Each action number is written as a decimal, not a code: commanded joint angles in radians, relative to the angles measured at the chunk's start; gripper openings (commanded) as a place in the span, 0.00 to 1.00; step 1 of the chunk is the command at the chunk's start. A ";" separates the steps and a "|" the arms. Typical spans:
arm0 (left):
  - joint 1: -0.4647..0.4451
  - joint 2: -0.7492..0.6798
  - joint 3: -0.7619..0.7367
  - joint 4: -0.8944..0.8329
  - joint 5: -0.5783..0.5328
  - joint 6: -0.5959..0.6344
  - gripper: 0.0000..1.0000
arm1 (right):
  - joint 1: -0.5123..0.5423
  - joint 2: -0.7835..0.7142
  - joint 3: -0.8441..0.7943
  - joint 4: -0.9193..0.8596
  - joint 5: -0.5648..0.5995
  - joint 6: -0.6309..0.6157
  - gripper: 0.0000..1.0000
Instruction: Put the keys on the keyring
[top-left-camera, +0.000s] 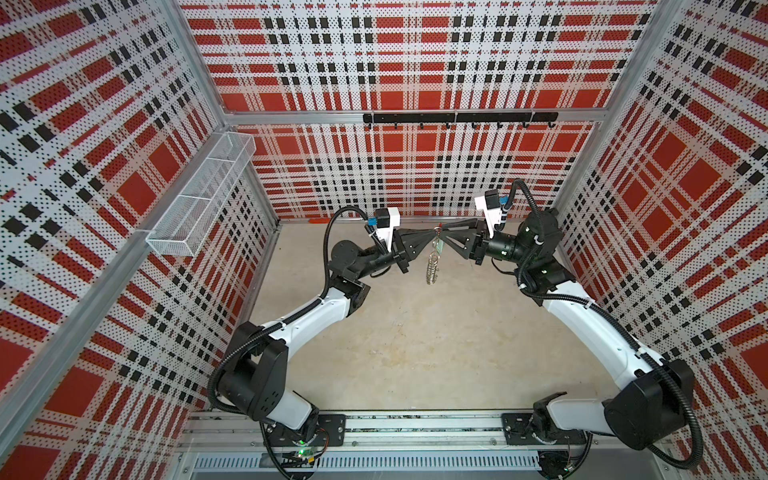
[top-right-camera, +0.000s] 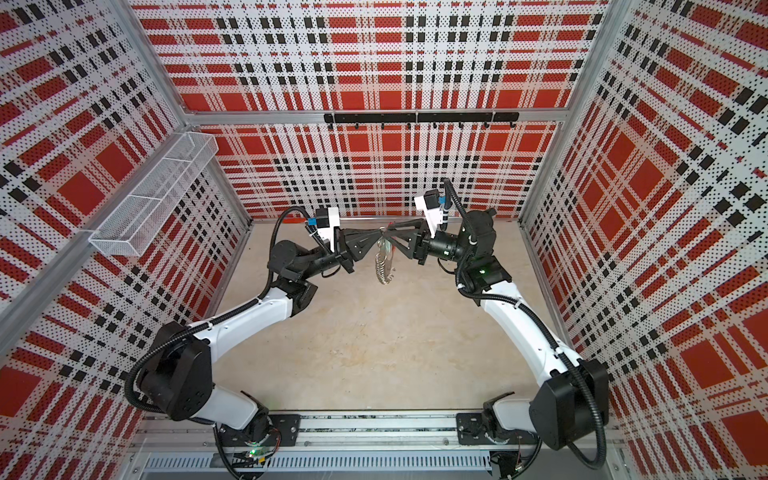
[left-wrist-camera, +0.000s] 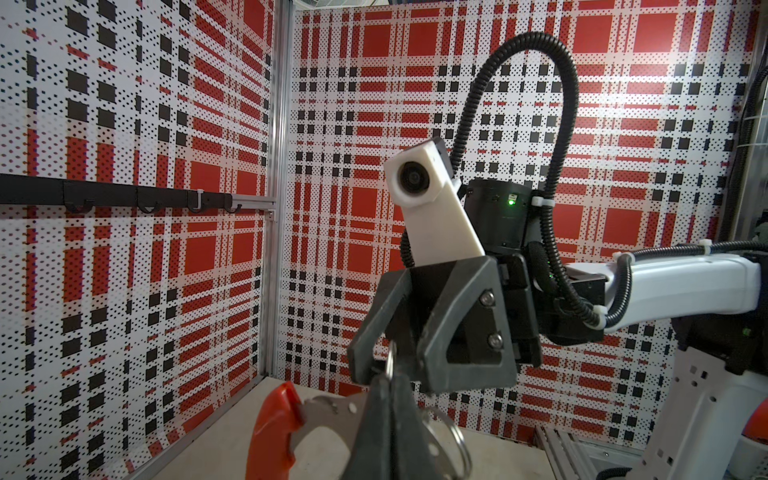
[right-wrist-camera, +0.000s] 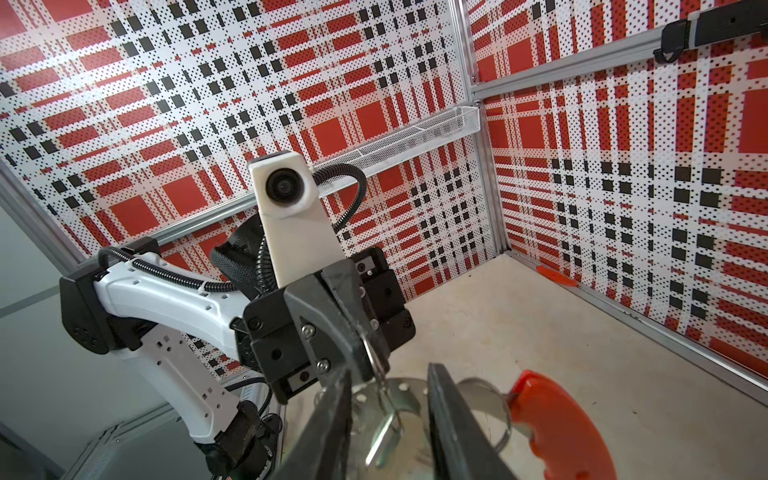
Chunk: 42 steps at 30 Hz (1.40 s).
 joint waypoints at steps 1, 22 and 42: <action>0.000 -0.005 0.014 0.059 -0.001 -0.010 0.00 | 0.008 0.006 0.018 0.042 -0.018 0.000 0.29; 0.027 -0.012 -0.030 0.060 -0.003 0.023 0.30 | 0.028 -0.008 0.054 -0.128 0.056 -0.176 0.00; -0.002 -0.034 0.234 -0.983 -0.025 1.072 0.32 | 0.041 -0.081 0.030 -0.462 0.369 -0.792 0.00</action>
